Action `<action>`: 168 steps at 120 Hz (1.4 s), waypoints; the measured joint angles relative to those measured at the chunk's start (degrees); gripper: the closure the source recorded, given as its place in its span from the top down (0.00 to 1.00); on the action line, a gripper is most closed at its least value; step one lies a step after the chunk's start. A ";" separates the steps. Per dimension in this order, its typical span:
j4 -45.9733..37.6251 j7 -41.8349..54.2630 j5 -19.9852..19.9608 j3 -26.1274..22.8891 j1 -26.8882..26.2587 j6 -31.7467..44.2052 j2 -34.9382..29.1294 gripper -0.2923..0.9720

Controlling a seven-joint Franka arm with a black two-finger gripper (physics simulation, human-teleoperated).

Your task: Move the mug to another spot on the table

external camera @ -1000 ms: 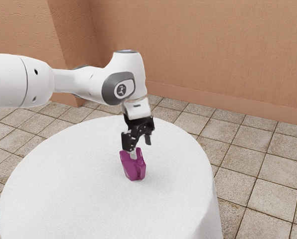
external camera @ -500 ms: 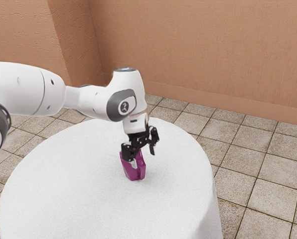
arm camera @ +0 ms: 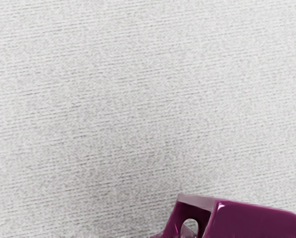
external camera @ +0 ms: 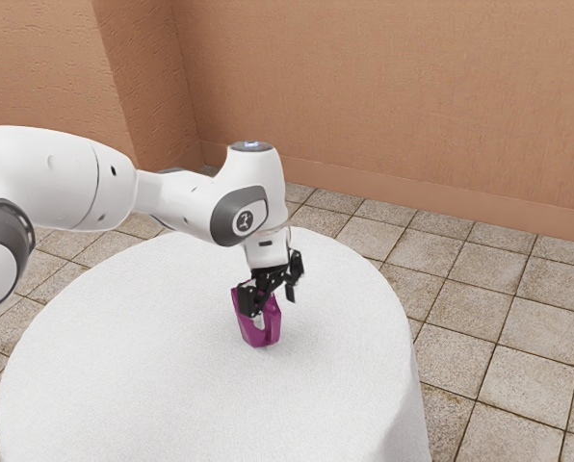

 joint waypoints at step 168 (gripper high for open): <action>0.22 -21.54 1.54 0.15 -0.37 0.74 -2.67 0.31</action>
